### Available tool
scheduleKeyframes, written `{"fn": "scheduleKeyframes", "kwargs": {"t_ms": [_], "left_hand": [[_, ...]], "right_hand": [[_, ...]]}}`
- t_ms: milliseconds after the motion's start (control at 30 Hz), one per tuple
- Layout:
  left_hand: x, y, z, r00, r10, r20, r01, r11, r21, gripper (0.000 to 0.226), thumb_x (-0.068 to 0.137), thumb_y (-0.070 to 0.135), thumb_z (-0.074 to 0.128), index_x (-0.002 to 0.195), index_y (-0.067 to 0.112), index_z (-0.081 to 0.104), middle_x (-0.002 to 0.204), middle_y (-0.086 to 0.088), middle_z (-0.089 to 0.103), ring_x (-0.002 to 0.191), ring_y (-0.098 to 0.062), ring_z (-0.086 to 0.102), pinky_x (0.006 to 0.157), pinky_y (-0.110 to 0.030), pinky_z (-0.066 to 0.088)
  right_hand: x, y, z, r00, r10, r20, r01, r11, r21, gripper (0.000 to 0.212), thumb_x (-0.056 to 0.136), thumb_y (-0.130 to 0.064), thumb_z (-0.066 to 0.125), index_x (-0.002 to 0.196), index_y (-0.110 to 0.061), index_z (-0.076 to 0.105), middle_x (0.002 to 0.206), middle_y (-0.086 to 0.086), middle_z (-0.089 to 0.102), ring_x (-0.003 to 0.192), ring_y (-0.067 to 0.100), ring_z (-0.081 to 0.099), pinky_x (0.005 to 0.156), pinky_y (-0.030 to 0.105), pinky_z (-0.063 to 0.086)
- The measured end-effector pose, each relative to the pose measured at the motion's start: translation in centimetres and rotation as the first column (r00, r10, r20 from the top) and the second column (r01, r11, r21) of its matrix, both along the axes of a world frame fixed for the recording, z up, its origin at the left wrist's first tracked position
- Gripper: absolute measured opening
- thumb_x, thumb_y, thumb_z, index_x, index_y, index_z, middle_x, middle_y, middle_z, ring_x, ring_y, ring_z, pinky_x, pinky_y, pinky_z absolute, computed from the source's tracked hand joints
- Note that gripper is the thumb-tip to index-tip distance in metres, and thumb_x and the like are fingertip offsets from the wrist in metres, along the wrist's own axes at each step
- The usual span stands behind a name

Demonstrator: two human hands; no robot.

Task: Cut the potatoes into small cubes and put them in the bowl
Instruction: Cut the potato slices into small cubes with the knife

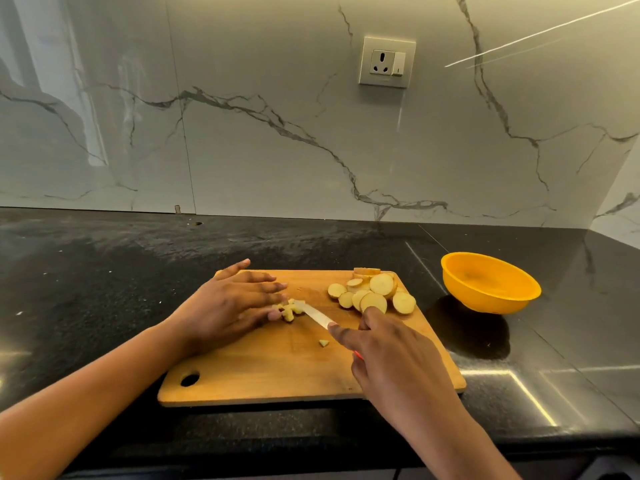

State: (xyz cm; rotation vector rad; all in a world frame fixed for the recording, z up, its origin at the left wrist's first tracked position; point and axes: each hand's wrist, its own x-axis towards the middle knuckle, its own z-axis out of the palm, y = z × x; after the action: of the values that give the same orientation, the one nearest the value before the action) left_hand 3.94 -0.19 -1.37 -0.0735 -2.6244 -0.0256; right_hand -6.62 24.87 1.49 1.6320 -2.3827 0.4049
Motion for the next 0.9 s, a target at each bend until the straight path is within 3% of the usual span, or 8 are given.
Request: {"fn": "scheduleKeyframes", "kwargs": {"t_ms": [133,200,267,400,533,667,800,900], "left_hand": [[-0.2,-0.3,0.0,0.986,0.058,-0.159,-0.012,0.962,0.272,0.054,0.09,0.07,0.026,0.12,0.034,0.054,0.114,0.026,0.056,0.108,0.023,0.043,0.105,-0.032,0.029],[-0.4,0.1,0.2,0.979,0.085,-0.186,-0.028,0.956,0.293,0.056,0.087,0.073,0.028,0.121,0.036,0.052,0.109,0.031,0.054,0.107,0.018,0.044,0.103,-0.029,0.029],[-0.7,0.7,0.4,0.981,0.061,-0.186,-0.021,0.978,0.208,0.053,0.088,0.07,0.031,0.121,0.035,0.054,0.111,0.028,0.057,0.107,0.01,0.05,0.104,-0.029,0.031],[-2.4,4.0,0.7,0.997,-0.071,0.026,0.068,0.991,0.118,0.05,0.086,0.066,0.04,0.119,0.035,0.062,0.123,0.021,0.059,0.117,0.007,0.047,0.106,-0.021,0.028],[-4.6,5.8,0.3,0.979,0.008,0.205,-0.017,0.999,0.042,0.05,0.085,0.062,0.044,0.123,0.034,0.06,0.131,0.022,0.052,0.122,0.006,0.043,0.112,-0.025,0.016],[-4.3,2.2,0.4,0.995,0.057,0.081,-0.061,0.997,0.053,0.023,0.09,0.039,0.059,0.105,0.027,0.07,0.11,0.012,0.069,0.104,-0.002,0.06,0.114,-0.036,0.024],[-3.0,-1.0,0.4,0.983,0.183,-0.022,-0.181,0.981,0.07,0.026,0.087,0.043,0.058,0.094,0.022,0.073,0.098,0.007,0.072,0.09,-0.007,0.066,0.112,-0.039,0.029],[-1.9,-2.6,0.7,0.958,0.269,-0.101,-0.255,0.958,0.131,0.015,0.083,0.026,0.07,0.097,0.021,0.072,0.093,0.002,0.073,0.083,-0.009,0.065,0.11,-0.04,0.031]], "right_hand": [[-1.5,-0.1,0.2,0.995,-0.098,-0.031,0.097,0.995,-0.029,0.052,0.098,-0.028,0.045,0.145,-0.042,0.027,0.101,-0.011,0.035,0.088,0.004,0.038,0.061,0.015,0.032],[-2.7,-1.1,0.3,0.991,-0.132,-0.017,0.13,0.989,-0.075,0.051,0.098,-0.028,0.047,0.143,-0.042,0.03,0.098,-0.01,0.035,0.084,0.003,0.037,0.056,0.014,0.028],[-4.2,-2.7,0.2,0.989,-0.141,0.034,0.144,0.978,-0.15,0.05,0.096,-0.028,0.051,0.142,-0.04,0.035,0.097,-0.01,0.037,0.081,0.003,0.039,0.054,0.011,0.028],[-7.2,-6.3,-0.2,0.967,-0.145,0.21,0.206,0.929,-0.307,0.05,0.093,-0.025,0.058,0.14,-0.035,0.043,0.097,-0.008,0.045,0.083,0.006,0.048,0.065,0.017,0.042],[-8.3,-7.4,-0.9,0.958,-0.156,0.241,0.234,0.911,-0.341,0.051,0.093,-0.024,0.057,0.14,-0.034,0.042,0.098,-0.007,0.045,0.086,0.006,0.046,0.066,0.017,0.036],[-9.1,-6.8,-1.6,0.957,-0.166,0.238,0.243,0.907,-0.343,0.049,0.094,-0.024,0.057,0.139,-0.035,0.043,0.096,-0.008,0.045,0.084,0.005,0.044,0.059,0.011,0.03],[-9.1,-6.6,-1.9,0.957,-0.169,0.235,0.244,0.908,-0.34,0.049,0.094,-0.025,0.057,0.139,-0.035,0.043,0.096,-0.008,0.045,0.084,0.005,0.044,0.058,0.01,0.03],[-8.8,-6.7,-2.1,0.963,-0.151,0.224,0.22,0.919,-0.328,0.05,0.093,-0.026,0.057,0.14,-0.035,0.041,0.096,-0.01,0.044,0.084,0.005,0.045,0.058,0.008,0.031]]}}
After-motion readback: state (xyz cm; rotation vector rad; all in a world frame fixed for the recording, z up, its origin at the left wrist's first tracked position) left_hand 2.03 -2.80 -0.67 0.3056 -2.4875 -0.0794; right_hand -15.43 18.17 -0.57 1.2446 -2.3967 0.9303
